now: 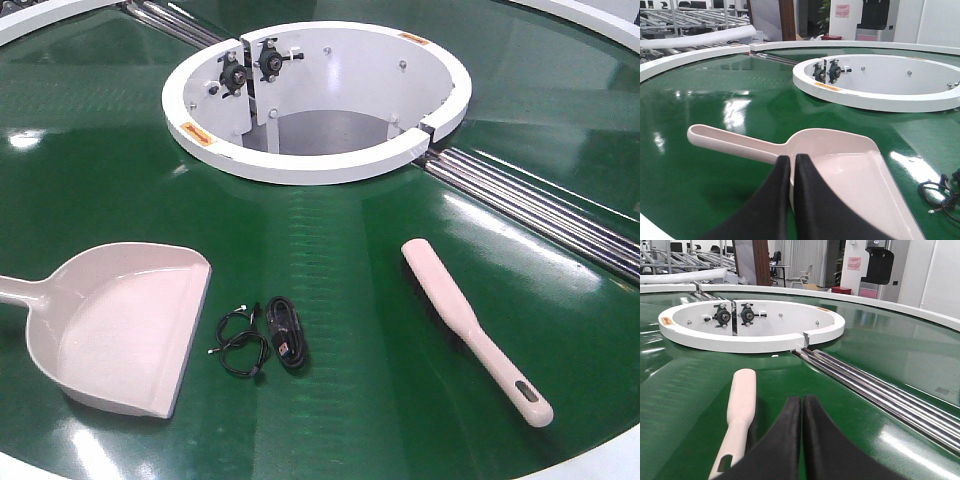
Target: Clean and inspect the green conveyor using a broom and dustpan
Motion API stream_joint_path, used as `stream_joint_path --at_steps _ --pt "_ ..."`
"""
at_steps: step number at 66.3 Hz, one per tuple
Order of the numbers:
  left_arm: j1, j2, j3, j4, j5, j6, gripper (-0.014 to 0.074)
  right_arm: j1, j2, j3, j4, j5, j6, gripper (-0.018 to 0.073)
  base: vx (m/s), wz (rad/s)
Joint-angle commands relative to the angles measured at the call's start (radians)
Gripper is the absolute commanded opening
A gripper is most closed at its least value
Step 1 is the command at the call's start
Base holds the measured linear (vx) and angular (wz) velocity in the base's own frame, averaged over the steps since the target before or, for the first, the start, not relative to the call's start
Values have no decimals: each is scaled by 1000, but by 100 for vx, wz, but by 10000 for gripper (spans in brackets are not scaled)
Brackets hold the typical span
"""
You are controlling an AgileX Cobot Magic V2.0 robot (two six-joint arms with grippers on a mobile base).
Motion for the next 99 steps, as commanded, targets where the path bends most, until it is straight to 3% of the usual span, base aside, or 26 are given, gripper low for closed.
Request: stream_joint_path --at_steps 1,73,81,86,99 --pt "0 -14 9 -9 -69 -7 -6 2 -11 2 -11 -78 -9 -9 0 0" --pt "0 -14 9 -9 -69 -7 -6 2 -11 2 -11 -77 -9 -9 0 0" --pt "0 -14 6 -8 -123 -7 -6 2 -11 2 -11 -77 -9 -9 0 0" --pt "0 -14 -30 -9 -184 -29 -6 2 -11 2 -11 -77 -9 -9 0 0" --pt "0 69 -212 -8 -160 -45 -6 2 -11 2 -11 -77 -9 -9 0 0"
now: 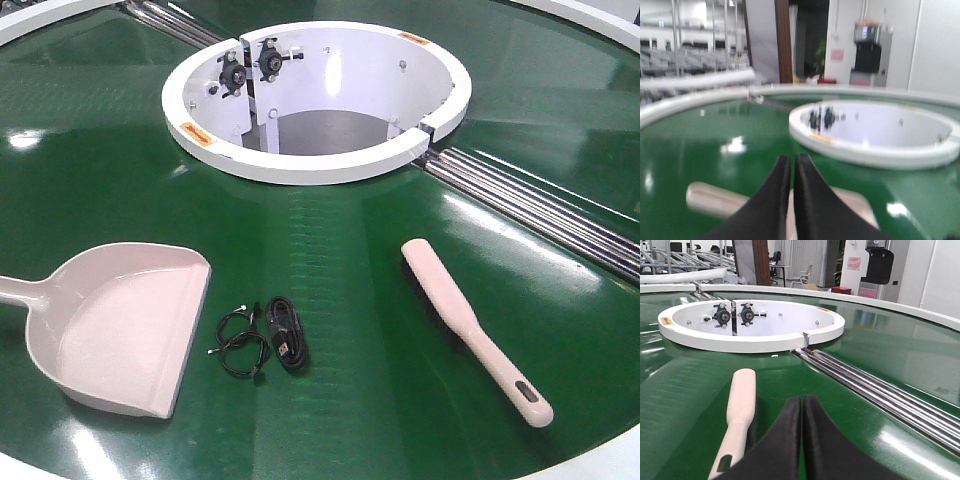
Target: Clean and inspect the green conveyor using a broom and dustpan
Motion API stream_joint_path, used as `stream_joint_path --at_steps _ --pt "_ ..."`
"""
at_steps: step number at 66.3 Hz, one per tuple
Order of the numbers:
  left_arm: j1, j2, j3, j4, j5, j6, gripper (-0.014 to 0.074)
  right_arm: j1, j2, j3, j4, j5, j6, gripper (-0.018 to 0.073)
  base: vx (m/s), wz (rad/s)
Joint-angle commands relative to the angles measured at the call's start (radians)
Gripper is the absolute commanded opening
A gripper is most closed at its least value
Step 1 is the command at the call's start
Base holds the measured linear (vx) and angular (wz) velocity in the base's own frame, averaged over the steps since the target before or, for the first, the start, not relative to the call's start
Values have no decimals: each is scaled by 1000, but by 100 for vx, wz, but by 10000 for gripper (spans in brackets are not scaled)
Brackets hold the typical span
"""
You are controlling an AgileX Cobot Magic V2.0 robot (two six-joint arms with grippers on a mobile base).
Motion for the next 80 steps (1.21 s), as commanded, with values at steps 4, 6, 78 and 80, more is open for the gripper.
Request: stream_joint_path --at_steps 4,6,78,80 --pt "0 127 -180 -18 -5 -23 -6 2 -11 2 -11 -77 -9 -9 0 0" --pt "0 169 -219 -28 44 -35 -6 2 -11 2 -11 -77 -9 -9 0 0" --pt "0 617 -466 -23 412 9 544 2 -11 2 -11 -76 -9 -9 0 0" --pt "0 617 -466 -37 413 9 541 2 -11 2 -11 -76 -9 -9 0 0"
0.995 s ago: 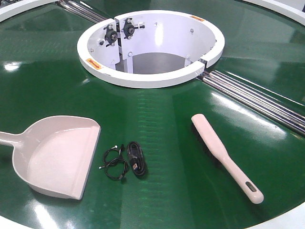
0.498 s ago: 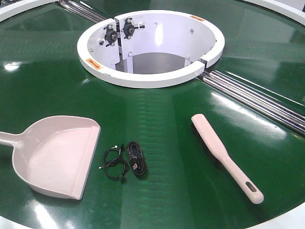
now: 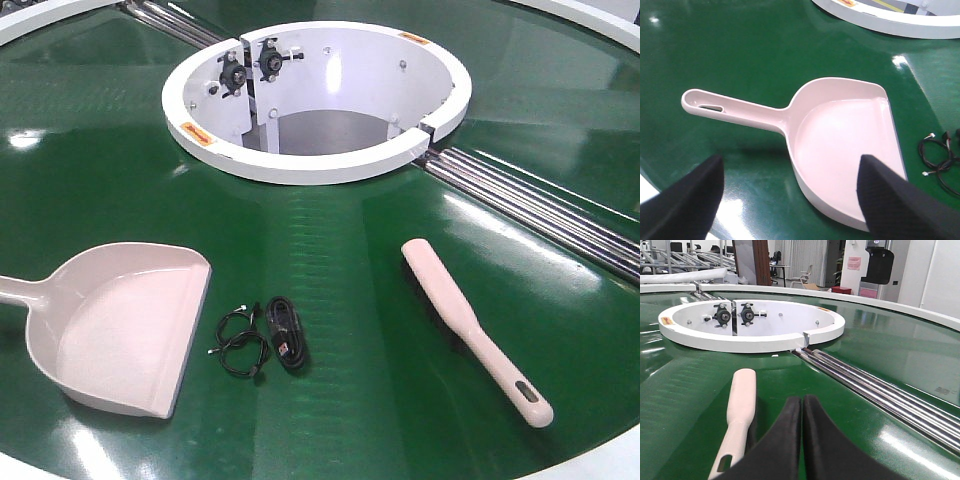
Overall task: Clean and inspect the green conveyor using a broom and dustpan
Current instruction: 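Reach the left gripper down and grasp the pink dustpan's handle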
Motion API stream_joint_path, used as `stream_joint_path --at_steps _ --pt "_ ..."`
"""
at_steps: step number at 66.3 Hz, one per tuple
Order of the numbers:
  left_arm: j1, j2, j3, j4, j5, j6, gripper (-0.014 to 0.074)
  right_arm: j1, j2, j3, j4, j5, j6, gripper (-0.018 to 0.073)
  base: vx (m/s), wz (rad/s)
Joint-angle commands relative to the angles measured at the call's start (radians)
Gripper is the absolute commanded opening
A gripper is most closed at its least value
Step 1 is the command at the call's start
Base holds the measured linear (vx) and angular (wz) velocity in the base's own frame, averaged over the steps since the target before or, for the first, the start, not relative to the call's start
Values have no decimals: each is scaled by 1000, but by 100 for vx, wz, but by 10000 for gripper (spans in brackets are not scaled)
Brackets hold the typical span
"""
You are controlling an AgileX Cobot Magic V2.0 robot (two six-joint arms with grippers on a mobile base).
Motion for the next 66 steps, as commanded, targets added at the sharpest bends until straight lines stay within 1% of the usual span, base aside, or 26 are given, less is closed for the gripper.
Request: stream_joint_path --at_steps 1,5,7,10,17,20,24,30,31,33,35,38,43,46,53,55,59,63,66 --pt "0 5 -35 -30 -72 -6 540 2 -11 2 -11 -76 -9 -9 0 0" --pt "0 7 -45 -30 -64 0 532 2 -11 2 -11 -76 -9 -9 0 0" --pt "0 16 -63 -15 -43 26 528 2 -11 2 -11 -76 -9 -9 0 0" --pt "0 38 -97 8 5 71 523 2 -11 2 -11 -76 -9 -9 0 0" --pt "0 138 -234 78 146 211 523 2 -11 2 -11 -76 -9 -9 0 0" --pt "0 193 -294 84 199 286 523 2 -11 2 -11 -76 -9 -9 0 0" --pt "0 255 -363 81 239 410 523 2 -11 2 -11 -76 -9 -9 0 0" --pt "0 352 -453 80 260 612 523 2 -11 2 -11 -76 -9 -9 0 0" --pt "0 371 -469 78 263 656 523 2 -11 2 -11 -76 -9 -9 0 0" --pt "0 403 -494 78 271 718 523 2 -11 2 -11 -76 -9 -9 0 0" --pt "0 434 -514 78 278 762 523 2 -11 2 -11 -76 -9 -9 0 0" --pt "-2 476 -543 77 289 794 523 2 -11 2 -11 -76 -9 -9 0 0" --pt "-13 544 -580 77 313 823 523 2 -11 2 -11 -76 -9 -9 0 0" --pt "-20 586 -597 79 335 857 523 2 -11 2 -11 -78 -9 -9 0 0" --pt "-24 676 -630 109 444 1019 523 2 -11 2 -11 -78 -9 -9 0 0" --pt "-24 702 -641 119 483 1045 523 2 -11 2 -11 -78 -9 -9 0 0" --pt "-24 747 -661 137 525 1053 523 2 -11 2 -11 -78 -9 -9 0 0" --pt "-24 777 -676 138 524 1057 523 2 -11 2 -11 -78 -9 -9 0 0" --pt "-24 795 -690 138 522 1084 523 2 -11 2 -11 -78 -9 -9 0 0"
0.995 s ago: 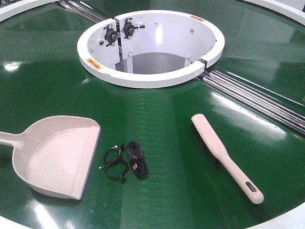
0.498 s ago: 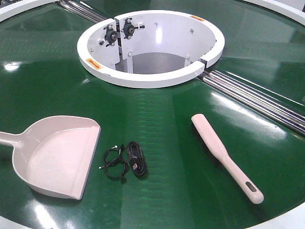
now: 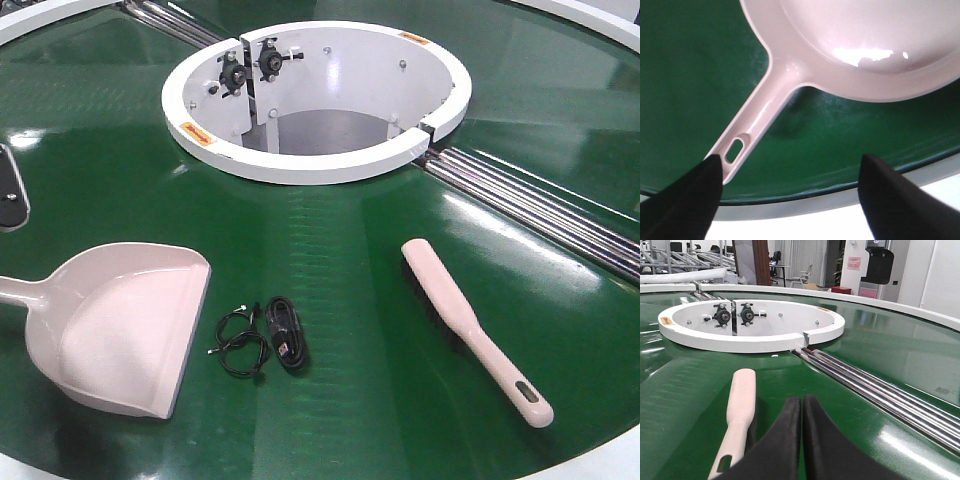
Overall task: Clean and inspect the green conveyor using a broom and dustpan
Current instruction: 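Reach the left gripper down and grasp the pink dustpan's handle, then tilt the dustpan with the left gripper, lip down beside the cables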
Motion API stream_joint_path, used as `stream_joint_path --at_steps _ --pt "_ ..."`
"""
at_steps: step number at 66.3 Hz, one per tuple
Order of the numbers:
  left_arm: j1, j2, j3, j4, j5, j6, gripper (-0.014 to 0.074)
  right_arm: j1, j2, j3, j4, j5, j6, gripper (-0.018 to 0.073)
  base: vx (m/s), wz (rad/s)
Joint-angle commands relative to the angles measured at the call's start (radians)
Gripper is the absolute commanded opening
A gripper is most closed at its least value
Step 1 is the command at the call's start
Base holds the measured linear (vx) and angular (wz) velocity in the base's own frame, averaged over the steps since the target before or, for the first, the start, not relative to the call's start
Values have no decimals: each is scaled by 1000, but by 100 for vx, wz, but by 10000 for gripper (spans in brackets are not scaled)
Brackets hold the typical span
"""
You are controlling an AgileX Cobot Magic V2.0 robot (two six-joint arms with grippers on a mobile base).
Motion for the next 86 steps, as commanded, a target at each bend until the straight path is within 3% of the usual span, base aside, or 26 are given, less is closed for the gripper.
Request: stream_joint_path --at_steps 1,12,24,49,69,86 --pt "-5 10 -60 9 -19 47 523 2 -11 2 -11 -78 -9 -9 0 0" --pt "-5 68 -86 1 -27 190 523 -7 -11 2 -11 -78 -9 -9 0 0" --pt "-5 135 -86 6 -12 264 523 -10 -11 2 -11 -78 -9 -9 0 0" --pt "-5 206 -105 73 -71 292 523 -10 -11 2 -11 -77 -9 -9 0 0" --pt "-5 286 -167 58 -65 295 523 -10 -11 2 -11 -77 -9 -9 0 0" --pt "-4 326 -165 57 -33 381 523 -10 -11 2 -11 -77 -9 -9 0 0"
